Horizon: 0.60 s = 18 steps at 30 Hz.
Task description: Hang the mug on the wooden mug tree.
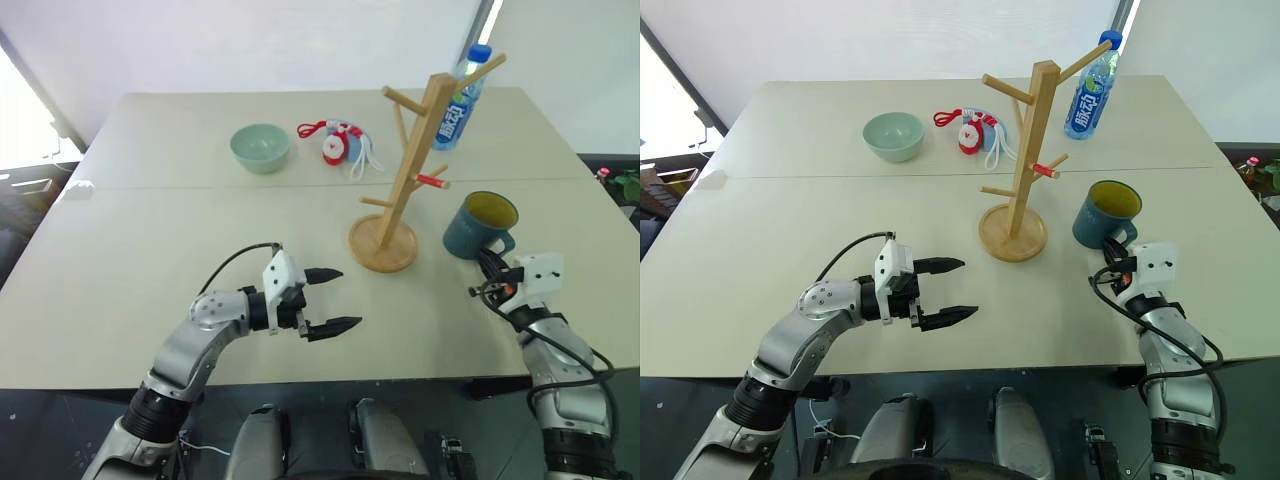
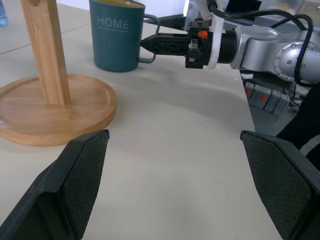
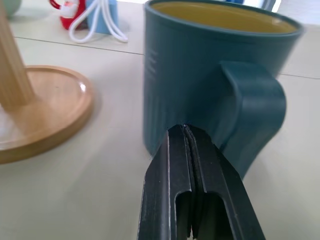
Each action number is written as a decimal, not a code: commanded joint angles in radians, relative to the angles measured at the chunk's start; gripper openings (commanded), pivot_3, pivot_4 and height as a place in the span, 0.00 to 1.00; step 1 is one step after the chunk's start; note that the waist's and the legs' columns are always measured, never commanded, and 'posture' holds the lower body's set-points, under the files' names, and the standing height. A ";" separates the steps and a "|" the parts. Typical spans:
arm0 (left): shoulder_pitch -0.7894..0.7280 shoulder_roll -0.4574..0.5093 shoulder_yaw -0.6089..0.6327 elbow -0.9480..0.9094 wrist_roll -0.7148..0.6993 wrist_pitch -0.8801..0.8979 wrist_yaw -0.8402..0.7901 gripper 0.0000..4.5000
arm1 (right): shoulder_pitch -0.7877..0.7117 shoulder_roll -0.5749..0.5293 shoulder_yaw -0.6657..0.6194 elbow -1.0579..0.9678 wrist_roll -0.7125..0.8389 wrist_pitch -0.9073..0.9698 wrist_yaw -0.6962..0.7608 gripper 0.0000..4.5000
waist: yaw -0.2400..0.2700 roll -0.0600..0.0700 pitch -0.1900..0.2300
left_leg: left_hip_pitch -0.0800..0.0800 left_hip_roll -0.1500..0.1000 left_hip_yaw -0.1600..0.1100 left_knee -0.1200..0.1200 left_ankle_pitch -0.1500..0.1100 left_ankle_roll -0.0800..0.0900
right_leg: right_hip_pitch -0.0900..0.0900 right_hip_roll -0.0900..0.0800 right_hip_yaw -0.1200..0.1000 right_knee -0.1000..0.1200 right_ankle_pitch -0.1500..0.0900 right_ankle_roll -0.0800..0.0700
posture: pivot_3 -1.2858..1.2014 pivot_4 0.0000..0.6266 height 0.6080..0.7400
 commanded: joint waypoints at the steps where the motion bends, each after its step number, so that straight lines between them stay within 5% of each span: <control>1: -0.017 -0.008 0.002 -0.016 -0.005 -0.019 -0.003 1.00 | 0.000 -0.009 -0.046 -0.010 -0.005 -0.024 -0.028 0.00 | 0.000 0.000 0.000 | 0.000 0.000 0.000 0.000 0.000 0.000 | 0.000 0.000 0.000 0.000 0.000 0.000 | 0.52 0.24 1.00; 7: -0.035 -0.018 0.000 0.008 0.002 -0.035 -0.003 1.00 | 0.039 -0.008 -0.060 -0.038 0.001 -0.013 -0.036 0.00 | -0.001 0.000 0.000 | 0.000 0.000 0.000 0.000 0.000 0.000 | 0.000 0.001 0.000 0.000 0.000 0.000 | 0.52 0.24 1.00; 10: -0.034 -0.017 0.001 0.010 0.002 -0.039 -0.004 1.00 | 0.081 0.003 -0.060 -0.077 0.016 -0.009 -0.027 0.20 | 0.001 0.000 0.000 | 0.000 0.000 0.000 0.000 0.000 0.000 | 0.000 0.001 0.000 0.000 0.000 0.000 | 0.52 0.24 1.00; 14: -0.032 -0.017 0.001 0.007 -0.001 -0.037 -0.002 1.00 | 0.101 0.014 -0.061 -0.101 0.005 -0.009 -0.055 0.64 | -0.002 0.000 0.000 | 0.000 0.000 0.000 0.000 0.000 0.000 | 0.000 0.000 0.001 0.000 0.000 0.000 | 0.52 0.24 1.00; 18: -0.032 -0.020 -0.001 0.003 -0.001 -0.035 -0.001 1.00 | 0.077 0.023 -0.072 -0.079 0.000 -0.018 -0.091 0.64 | -0.002 0.000 0.000 | 0.001 0.000 0.000 0.000 0.000 0.000 | 0.000 0.001 0.001 0.001 0.000 0.000 | 0.52 0.24 1.00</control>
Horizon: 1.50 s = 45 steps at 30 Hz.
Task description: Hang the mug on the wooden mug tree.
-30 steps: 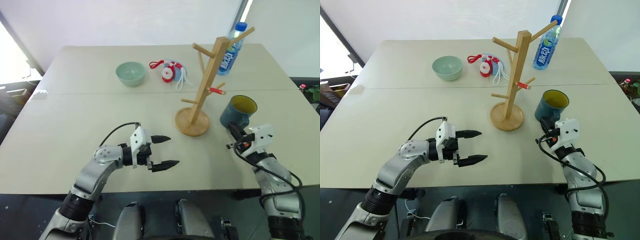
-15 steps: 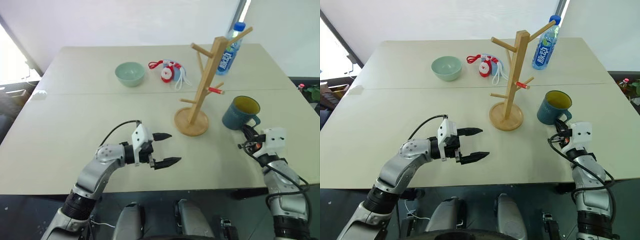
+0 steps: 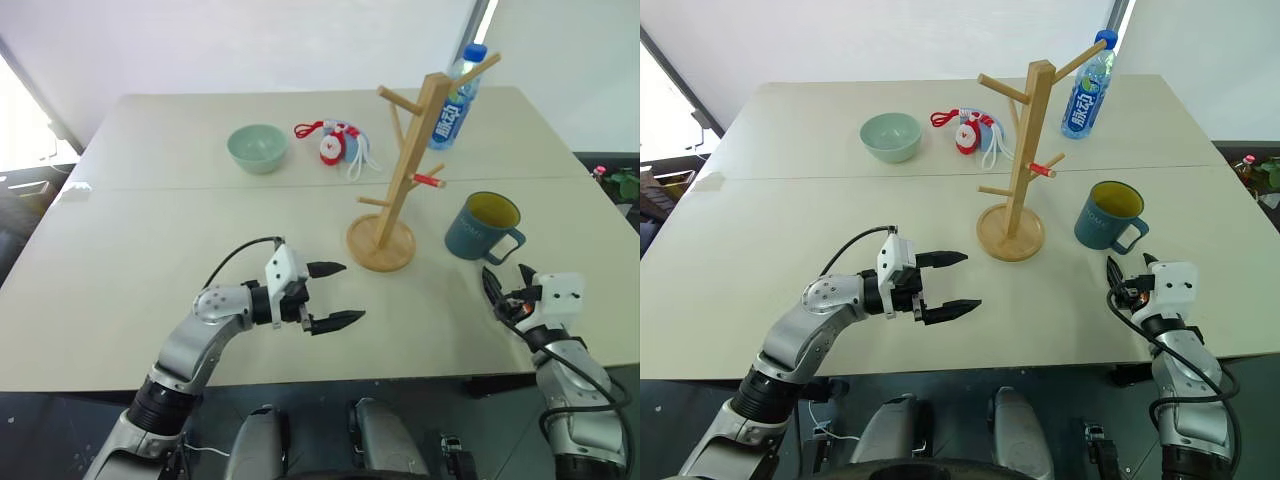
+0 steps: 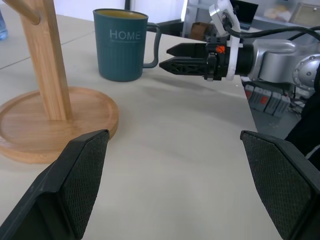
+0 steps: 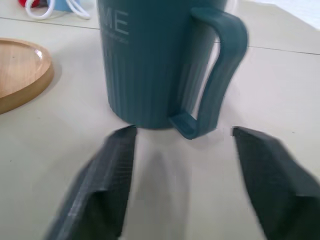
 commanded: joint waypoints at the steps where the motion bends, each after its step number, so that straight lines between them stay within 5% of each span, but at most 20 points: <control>1: -0.008 -0.005 0.002 -0.020 -0.004 -0.013 0.000 1.00 | -0.034 0.003 -0.031 -0.015 -0.003 -0.021 -0.033 0.64 | 0.000 0.000 0.000 | 0.000 0.000 0.000 0.000 0.000 0.000 | 0.000 0.000 0.000 0.000 0.000 0.000 | 0.52 0.24 1.00; 24: -0.017 -0.003 0.023 -0.058 -0.039 0.016 0.012 1.00 | -0.246 -0.002 -0.034 0.291 -0.025 -0.088 -0.104 0.64 | -0.001 0.000 0.000 | 0.000 -0.001 0.000 0.000 0.000 0.000 | 0.000 0.001 0.000 0.000 0.000 0.000 | 0.52 0.24 1.00; 30: -0.015 -0.002 0.024 -0.058 -0.038 0.013 0.015 1.00 | -0.255 0.001 -0.028 0.292 -0.019 -0.093 -0.093 0.01 | 0.000 0.000 0.000 | 0.000 -0.001 0.000 0.000 0.000 0.000 | 0.000 0.001 0.000 0.000 0.000 0.000 | 0.52 0.24 1.00; 36: -0.011 0.000 0.026 -0.058 -0.035 0.009 0.020 1.00 | -0.201 -0.028 0.007 0.178 -0.066 -0.089 -0.068 0.00 | 0.001 0.001 0.000 | 0.000 -0.001 0.000 0.000 0.000 0.000 | 0.000 0.001 0.000 0.001 0.000 0.000 | 0.52 0.24 1.00; 45: -0.039 0.029 0.072 0.013 -0.029 -0.021 0.001 1.00 | 0.026 -0.286 0.108 -0.356 -0.171 -0.038 0.180 0.00 | -0.001 0.001 0.000 | 0.001 -0.001 0.000 0.001 0.000 0.000 | 0.000 0.002 0.000 0.001 0.000 0.001 | 0.52 0.24 1.00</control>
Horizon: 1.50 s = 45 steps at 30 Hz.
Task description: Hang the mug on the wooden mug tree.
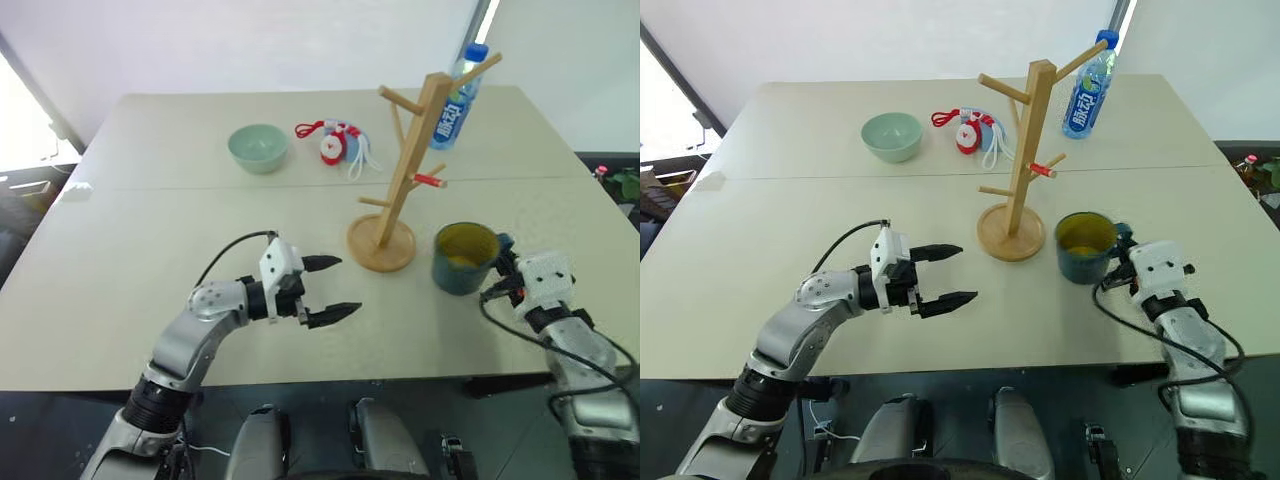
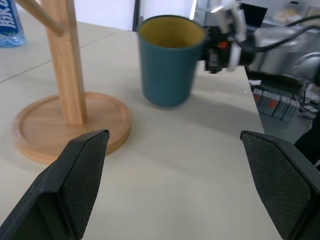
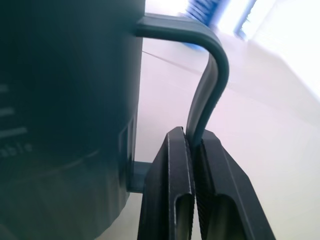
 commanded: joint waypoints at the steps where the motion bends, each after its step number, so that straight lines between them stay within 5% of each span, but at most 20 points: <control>1: -0.025 0.006 0.028 0.023 -0.004 -0.036 -0.020 1.00 | 0.005 -0.066 -0.014 -0.226 0.014 0.069 0.064 0.00 | 0.000 0.000 0.000 | 0.000 0.000 0.000 0.000 0.000 0.000 | 0.000 0.000 0.000 0.000 0.000 0.000 | 0.52 0.24 1.00; 13: -0.104 0.026 0.128 0.056 -0.105 0.001 -0.065 1.00 | -0.219 -0.165 0.019 -0.357 -0.033 0.318 0.089 0.00 | 0.004 -0.002 0.001 | -0.001 -0.001 -0.001 0.001 0.000 0.000 | 0.000 -0.001 -0.001 -0.001 0.000 0.000 | 0.52 0.24 1.00; 43: -0.158 0.104 0.223 -0.091 -0.271 0.155 -0.042 1.00 | -0.486 -0.132 0.187 -0.164 -0.141 0.353 0.119 0.00 | 0.004 -0.003 0.001 | -0.001 -0.001 0.000 0.001 0.000 0.000 | 0.000 -0.001 -0.002 -0.001 0.000 0.000 | 0.52 0.24 1.00; 45: -0.157 0.104 0.224 -0.092 -0.272 0.155 -0.039 1.00 | -0.490 -0.133 0.184 -0.166 -0.140 0.353 0.118 0.15 | 0.004 -0.003 0.001 | -0.002 -0.001 0.000 0.001 0.000 0.000 | 0.000 -0.001 -0.001 -0.001 0.000 0.000 | 0.52 0.24 1.00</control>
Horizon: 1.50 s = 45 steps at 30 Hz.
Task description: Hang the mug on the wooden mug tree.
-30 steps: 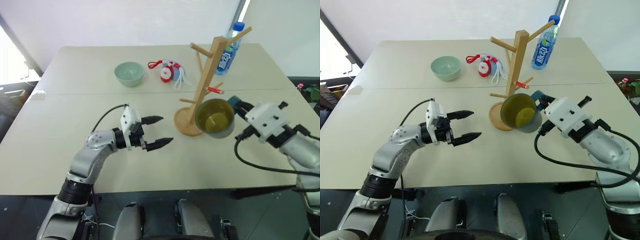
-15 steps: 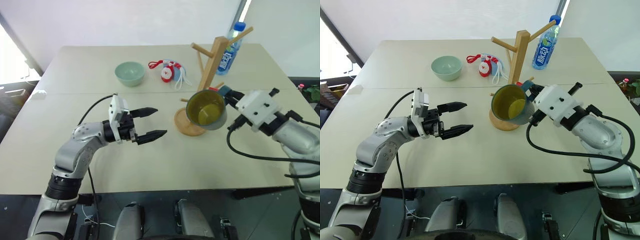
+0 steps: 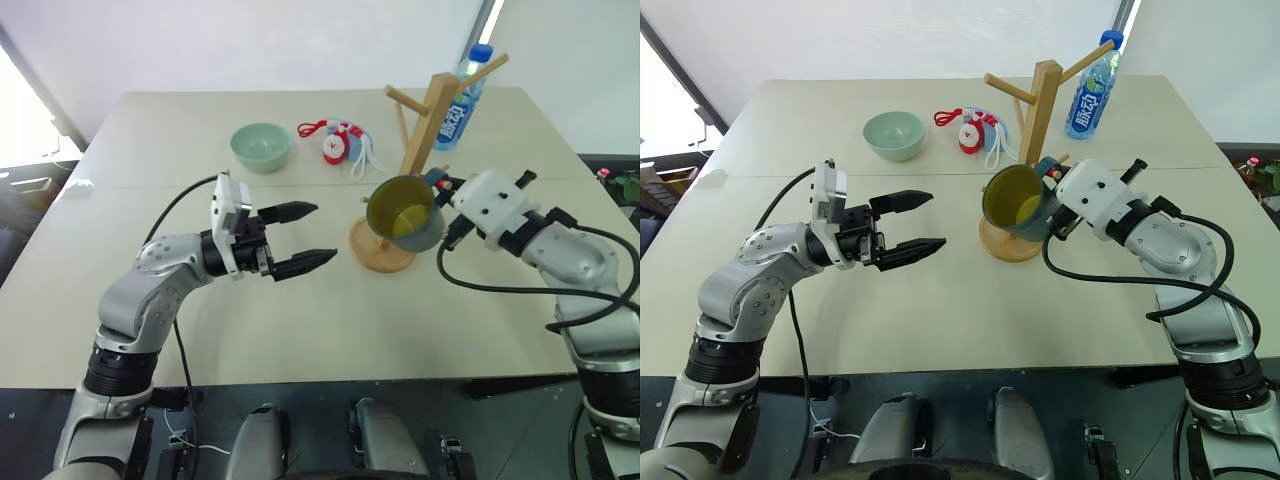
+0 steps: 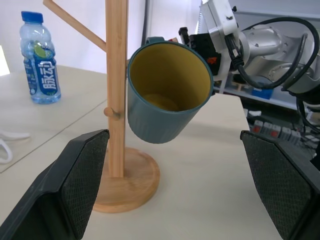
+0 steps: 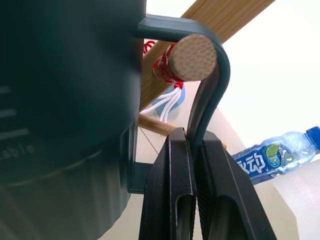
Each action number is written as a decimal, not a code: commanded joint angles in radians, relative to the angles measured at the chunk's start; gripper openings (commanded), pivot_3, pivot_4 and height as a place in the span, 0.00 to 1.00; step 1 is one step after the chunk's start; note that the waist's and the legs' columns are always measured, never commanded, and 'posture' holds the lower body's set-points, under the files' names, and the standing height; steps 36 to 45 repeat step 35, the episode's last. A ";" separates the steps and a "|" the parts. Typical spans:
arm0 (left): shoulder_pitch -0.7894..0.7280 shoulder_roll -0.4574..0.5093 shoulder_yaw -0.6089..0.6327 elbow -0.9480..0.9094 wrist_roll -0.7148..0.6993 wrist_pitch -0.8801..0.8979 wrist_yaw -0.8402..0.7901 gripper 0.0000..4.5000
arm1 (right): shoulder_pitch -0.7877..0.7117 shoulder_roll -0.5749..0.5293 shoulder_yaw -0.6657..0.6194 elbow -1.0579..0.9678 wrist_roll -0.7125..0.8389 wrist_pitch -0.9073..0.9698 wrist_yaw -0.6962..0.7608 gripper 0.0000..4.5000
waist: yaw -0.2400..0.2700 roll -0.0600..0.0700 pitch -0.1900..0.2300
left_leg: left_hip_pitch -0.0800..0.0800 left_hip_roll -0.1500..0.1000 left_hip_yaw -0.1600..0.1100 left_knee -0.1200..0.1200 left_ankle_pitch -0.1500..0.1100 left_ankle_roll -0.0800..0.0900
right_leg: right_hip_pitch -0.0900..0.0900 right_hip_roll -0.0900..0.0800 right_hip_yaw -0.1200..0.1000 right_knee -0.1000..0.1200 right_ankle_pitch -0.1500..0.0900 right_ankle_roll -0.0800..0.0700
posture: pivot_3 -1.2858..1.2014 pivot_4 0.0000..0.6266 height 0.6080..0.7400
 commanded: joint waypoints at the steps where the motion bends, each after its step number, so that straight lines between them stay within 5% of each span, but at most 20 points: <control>1: -0.004 0.007 0.024 -0.040 -0.016 -0.006 0.006 1.00 | -0.029 0.002 -0.022 -0.018 -0.010 -0.015 -0.008 0.23 | 0.000 0.000 0.000 | 0.000 0.000 0.000 0.000 0.000 0.000 | 0.000 0.000 0.000 0.000 0.000 0.000 | 0.52 0.24 1.00; 5: -0.003 0.005 0.021 -0.035 -0.014 -0.009 0.009 1.00 | -0.032 -0.008 -0.042 -0.038 -0.009 -0.015 -0.008 0.66 | -0.001 0.000 0.000 | 0.000 0.000 0.000 0.000 0.000 0.000 | 0.000 0.000 0.000 0.000 0.000 0.000 | 0.52 0.24 1.00; 13: 0.001 -0.031 0.038 0.076 0.046 -0.054 0.075 1.00 | 0.077 -0.022 -0.277 -0.150 0.179 0.028 0.090 0.66 | 0.003 0.000 0.000 | 0.000 0.000 0.000 0.000 0.000 0.000 | 0.000 0.000 0.000 0.000 0.000 0.000 | 0.52 0.24 1.00; 20: 0.080 -0.093 0.084 0.266 0.202 -0.208 0.244 1.00 | 0.300 0.215 -0.459 -0.089 0.434 0.083 0.059 0.66 | -0.002 -0.002 -0.001 | 0.002 0.001 -0.001 0.000 0.000 0.000 | 0.003 0.000 -0.001 -0.001 0.000 0.000 | 0.52 0.24 1.00; 28: 0.180 -0.135 0.118 0.370 0.333 -0.345 0.404 1.00 | 0.364 0.427 -0.394 0.138 0.382 -0.135 -0.035 0.66 | -0.003 -0.001 0.000 | 0.003 0.003 0.001 0.000 0.000 0.000 | 0.001 -0.001 0.000 0.002 0.001 0.000 | 0.52 0.24 1.00; 45: 0.228 -0.143 0.133 0.355 0.330 -0.365 0.408 1.00 | 0.328 0.435 -0.324 0.247 0.361 -0.223 -0.045 0.66 | -0.001 -0.001 -0.001 | 0.002 0.003 0.000 0.000 0.000 0.000 | 0.001 -0.002 0.000 0.002 0.000 0.000 | 0.52 0.24 1.00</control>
